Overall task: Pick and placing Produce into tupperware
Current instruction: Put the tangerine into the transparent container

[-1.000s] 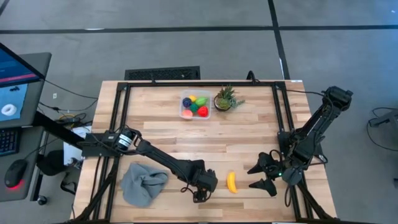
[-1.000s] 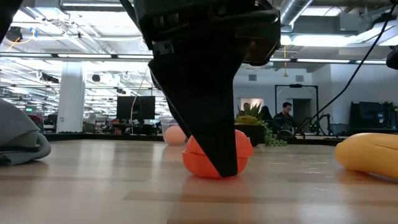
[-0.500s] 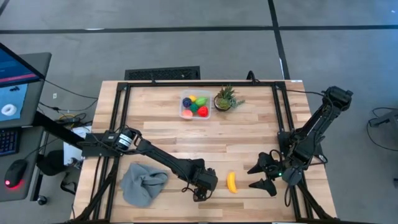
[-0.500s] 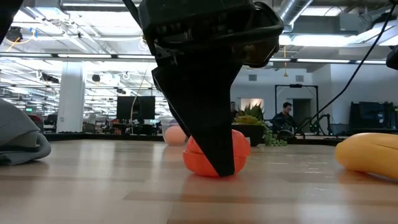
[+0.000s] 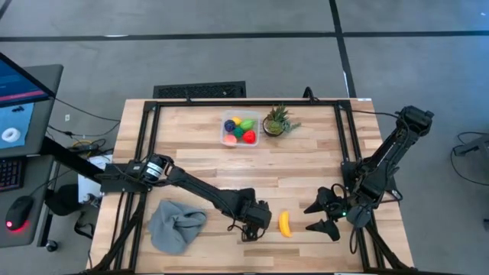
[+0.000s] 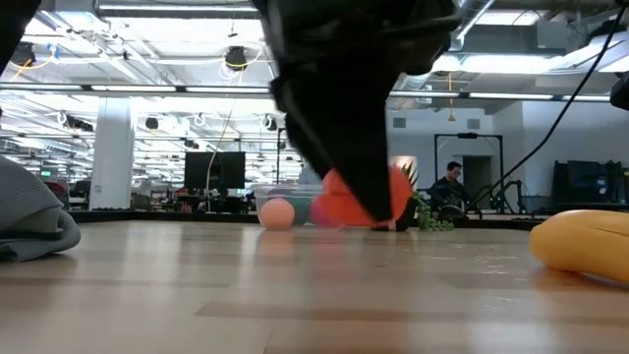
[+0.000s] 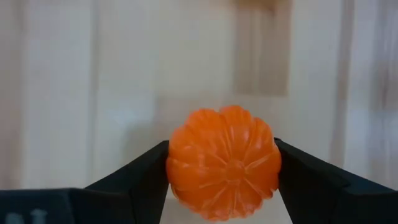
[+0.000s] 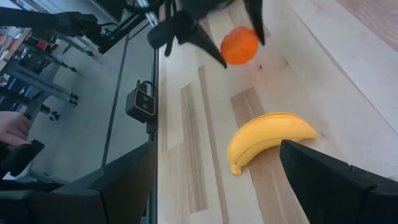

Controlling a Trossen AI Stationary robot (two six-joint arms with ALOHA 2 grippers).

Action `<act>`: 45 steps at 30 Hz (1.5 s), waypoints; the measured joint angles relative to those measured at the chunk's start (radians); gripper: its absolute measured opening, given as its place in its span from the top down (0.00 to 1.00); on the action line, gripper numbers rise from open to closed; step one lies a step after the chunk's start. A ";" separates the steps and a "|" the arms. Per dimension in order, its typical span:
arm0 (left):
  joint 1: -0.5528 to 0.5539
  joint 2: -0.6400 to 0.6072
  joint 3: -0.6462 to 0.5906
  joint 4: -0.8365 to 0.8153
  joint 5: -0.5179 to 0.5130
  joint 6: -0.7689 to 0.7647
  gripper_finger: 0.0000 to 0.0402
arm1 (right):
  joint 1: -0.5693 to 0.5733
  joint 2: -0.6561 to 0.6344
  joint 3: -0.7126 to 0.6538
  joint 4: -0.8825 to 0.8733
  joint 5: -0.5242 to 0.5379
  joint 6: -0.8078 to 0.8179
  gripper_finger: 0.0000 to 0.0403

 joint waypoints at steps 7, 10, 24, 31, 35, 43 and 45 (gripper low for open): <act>0.021 0.000 0.077 -0.062 -0.047 0.038 0.40 | 0.001 0.000 0.000 0.001 0.000 0.009 0.10; 0.029 0.000 0.116 -0.103 -0.073 0.057 0.40 | 0.001 0.000 0.000 0.001 0.001 0.010 0.10; 0.062 -0.039 0.206 -0.389 -0.248 0.082 0.40 | 0.002 0.000 0.000 0.000 0.003 0.000 0.10; 0.086 -0.098 0.207 -0.393 -0.345 0.072 0.40 | 0.002 0.000 0.000 -0.002 0.003 -0.008 0.10; 0.097 -0.139 0.206 -0.415 -0.407 0.062 0.40 | 0.002 0.000 0.000 -0.003 0.003 -0.008 0.10; 0.112 -0.274 0.206 -0.406 -0.530 0.055 0.40 | 0.002 0.000 0.000 -0.007 0.003 -0.011 0.10; 0.114 -0.315 0.206 -0.406 -0.561 0.055 0.40 | 0.002 0.000 0.000 -0.008 0.003 -0.012 0.10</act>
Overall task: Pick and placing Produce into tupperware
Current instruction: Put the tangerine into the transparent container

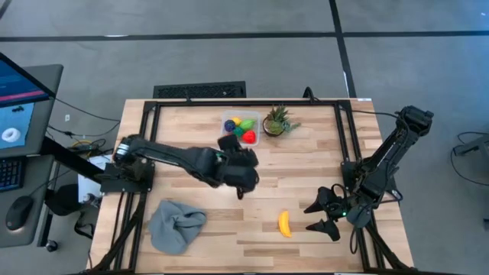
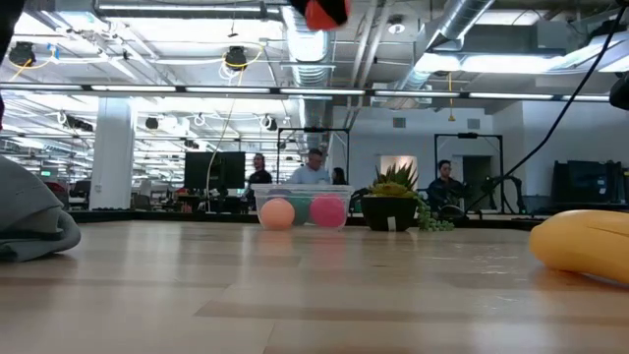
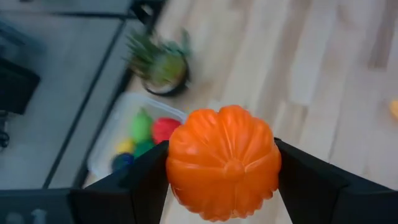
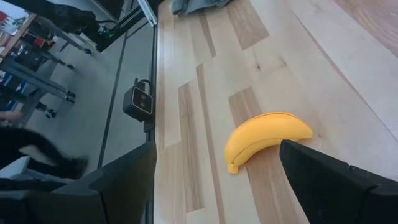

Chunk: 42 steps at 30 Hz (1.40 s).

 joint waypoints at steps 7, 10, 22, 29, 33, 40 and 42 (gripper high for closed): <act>0.003 -0.145 0.000 0.033 -0.090 0.022 0.40 | 0.000 0.000 0.000 -0.001 0.001 0.000 0.10; 0.001 -0.203 0.000 0.101 -0.091 0.071 0.40 | -0.001 0.000 0.000 0.000 0.002 0.001 0.10; -0.008 -0.334 0.000 0.372 0.136 0.292 0.40 | -0.038 0.000 0.000 0.009 0.009 0.011 0.10; 0.022 -0.371 0.000 0.413 0.233 0.372 0.40 | -0.075 0.000 0.000 0.040 0.009 0.012 0.10; 0.050 -0.409 -0.036 0.440 0.307 0.402 0.40 | -0.100 0.000 0.000 0.058 0.009 0.011 0.10; 0.120 -0.554 -0.255 0.631 0.423 0.430 0.40 | -0.151 0.000 0.000 0.099 0.008 0.011 0.10; 0.141 -0.607 -0.338 0.676 0.424 0.429 0.40 | -0.164 0.000 0.000 0.106 0.008 0.011 0.10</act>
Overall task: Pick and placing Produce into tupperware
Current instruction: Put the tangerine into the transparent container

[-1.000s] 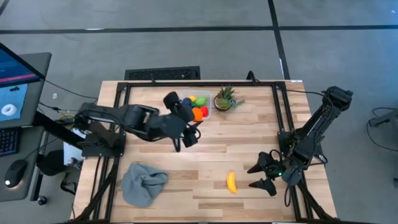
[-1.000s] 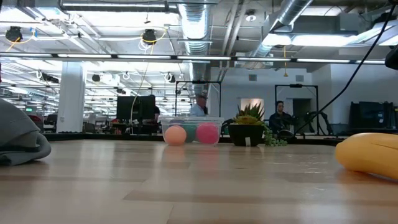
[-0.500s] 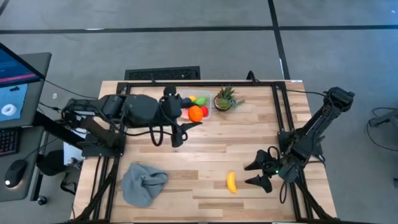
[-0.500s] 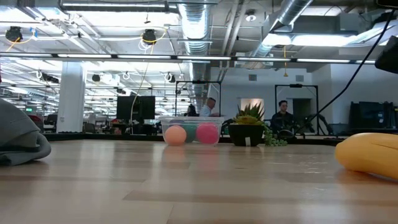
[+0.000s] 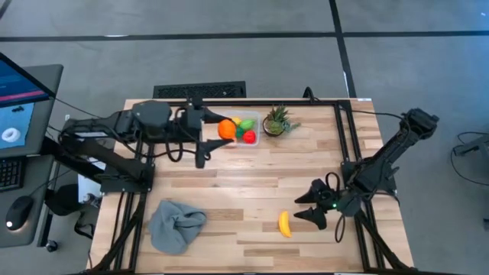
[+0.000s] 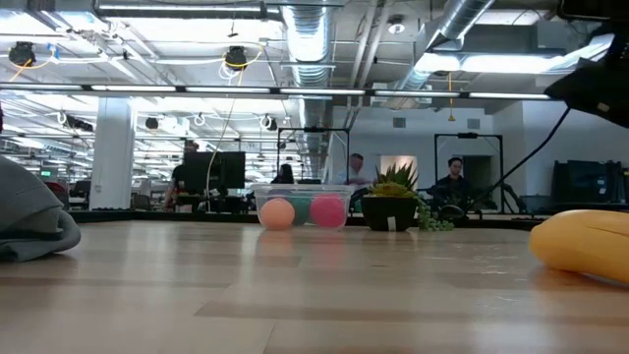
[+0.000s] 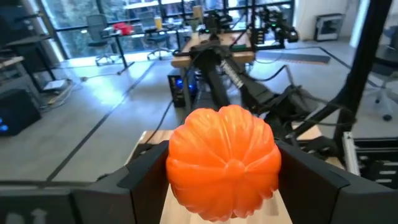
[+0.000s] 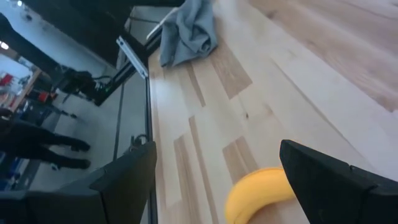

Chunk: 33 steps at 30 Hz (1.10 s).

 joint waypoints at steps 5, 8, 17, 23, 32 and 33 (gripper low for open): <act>0.063 -0.130 -0.232 0.119 -0.008 -0.025 0.40 | -0.038 0.000 0.000 0.010 0.000 0.000 0.10; 0.109 -0.201 -0.372 0.199 -0.005 -0.054 0.40 | -0.071 0.000 0.000 0.024 0.000 0.000 0.10; 0.284 -0.343 -0.691 0.387 0.087 -0.128 0.40 | -0.175 0.000 -0.001 0.084 -0.003 -0.035 0.10; 0.425 -0.328 -0.795 0.435 0.203 -0.156 0.40 | -0.232 0.000 -0.001 0.091 -0.004 -0.035 0.10; 0.604 -0.137 -0.839 0.584 0.424 -0.172 0.40 | -0.289 0.000 -0.001 0.092 -0.004 -0.035 0.10; 0.617 -0.107 -0.839 0.608 0.445 -0.177 0.40 | -0.295 0.000 -0.001 0.091 -0.004 -0.035 0.10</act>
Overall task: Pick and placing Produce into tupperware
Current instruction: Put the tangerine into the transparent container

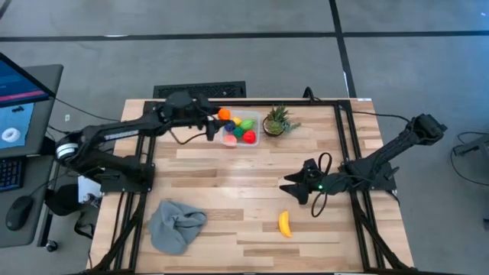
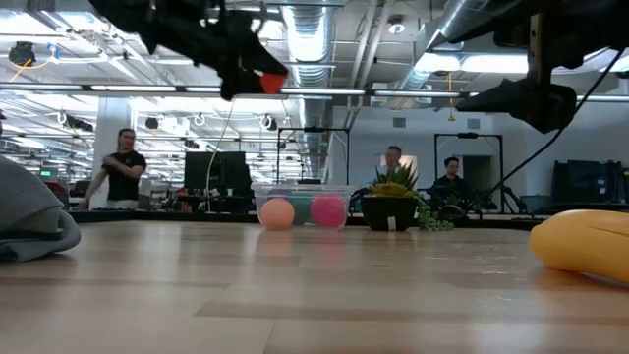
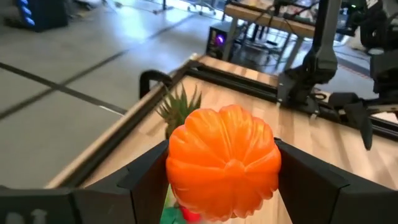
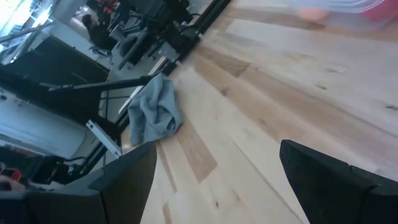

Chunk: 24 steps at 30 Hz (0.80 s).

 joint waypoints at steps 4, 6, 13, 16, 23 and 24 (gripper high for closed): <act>0.045 0.127 0.000 0.086 0.074 -0.022 0.40 | -0.011 0.000 0.000 0.001 0.000 0.001 0.10; 0.067 0.186 0.000 0.129 0.107 -0.039 0.40 | -0.011 0.000 0.000 0.002 0.005 0.001 0.10; 0.110 0.358 0.033 0.199 0.175 -0.077 0.40 | -0.015 0.000 0.000 0.000 0.026 0.008 0.10; 0.111 0.421 0.072 0.190 0.185 -0.076 0.40 | -0.024 0.000 0.000 0.000 0.027 0.009 0.10; 0.111 0.548 0.207 0.085 0.193 -0.053 0.40 | -0.061 0.000 0.000 -0.001 0.027 0.009 0.10; 0.111 0.558 0.226 0.064 0.193 -0.043 0.40 | -0.063 0.000 0.000 -0.001 0.027 0.009 0.10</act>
